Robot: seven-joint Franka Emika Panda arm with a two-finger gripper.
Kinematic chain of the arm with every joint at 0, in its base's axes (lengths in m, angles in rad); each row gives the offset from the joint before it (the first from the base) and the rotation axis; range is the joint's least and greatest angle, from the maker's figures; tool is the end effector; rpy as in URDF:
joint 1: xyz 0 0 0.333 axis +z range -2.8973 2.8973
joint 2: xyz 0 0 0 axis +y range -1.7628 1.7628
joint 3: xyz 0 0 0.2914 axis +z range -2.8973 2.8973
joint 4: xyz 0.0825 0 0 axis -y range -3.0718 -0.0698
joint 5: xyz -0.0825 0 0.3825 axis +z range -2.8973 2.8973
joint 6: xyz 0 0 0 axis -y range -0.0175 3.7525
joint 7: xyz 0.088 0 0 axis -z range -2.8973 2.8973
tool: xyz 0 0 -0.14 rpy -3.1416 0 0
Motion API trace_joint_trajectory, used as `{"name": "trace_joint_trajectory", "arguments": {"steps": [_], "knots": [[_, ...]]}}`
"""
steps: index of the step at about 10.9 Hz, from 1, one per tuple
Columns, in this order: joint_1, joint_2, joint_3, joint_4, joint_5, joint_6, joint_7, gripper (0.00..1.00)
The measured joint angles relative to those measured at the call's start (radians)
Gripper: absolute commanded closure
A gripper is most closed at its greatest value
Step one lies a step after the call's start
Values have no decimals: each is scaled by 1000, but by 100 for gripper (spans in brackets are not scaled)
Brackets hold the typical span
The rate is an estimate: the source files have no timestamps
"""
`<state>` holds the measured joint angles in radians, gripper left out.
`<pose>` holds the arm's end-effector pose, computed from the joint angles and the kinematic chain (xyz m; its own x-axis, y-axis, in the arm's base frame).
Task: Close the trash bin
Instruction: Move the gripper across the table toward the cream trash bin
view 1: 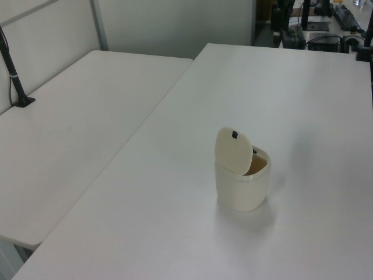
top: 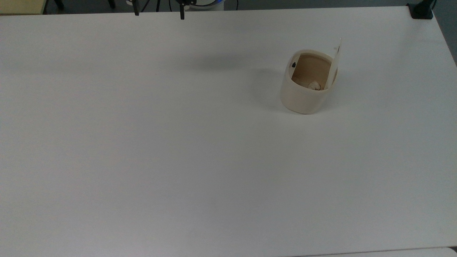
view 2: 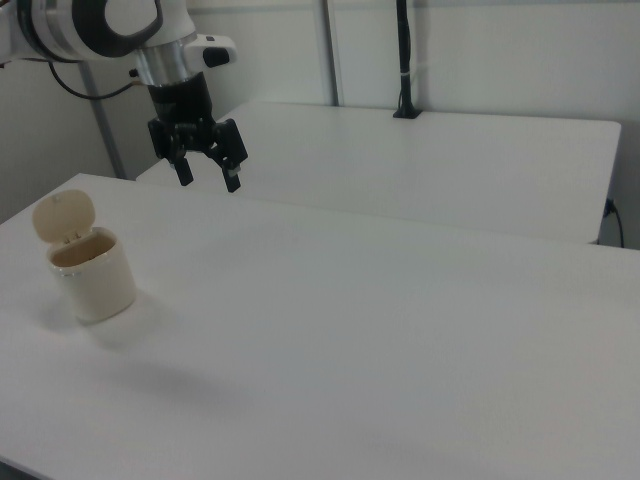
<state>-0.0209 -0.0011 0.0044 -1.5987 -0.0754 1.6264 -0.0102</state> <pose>0.5585 -0.0194 0.5597 0.9996 -0.0021 0.0279 -0.0042 -0.9971 0.0756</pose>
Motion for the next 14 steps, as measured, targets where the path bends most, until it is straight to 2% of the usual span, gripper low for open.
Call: {"name": "trace_joint_trajectory", "arguments": {"steps": [5, 6, 8, 9, 10, 13, 14], "knots": [[-1, 0, 0, 0, 0, 0, 0, 0], [-1, 0, 0, 0, 0, 0, 0, 11], [-1, 0, 0, -1, 0, 0, -12, 44], [-1, 0, 0, -1, 0, 0, -28, 57], [-1, 0, 0, -1, 0, 0, -39, 62], [-1, 0, 0, -2, 0, 0, -44, 98], [-1, 0, 0, -3, 0, 0, -44, 100]]}}
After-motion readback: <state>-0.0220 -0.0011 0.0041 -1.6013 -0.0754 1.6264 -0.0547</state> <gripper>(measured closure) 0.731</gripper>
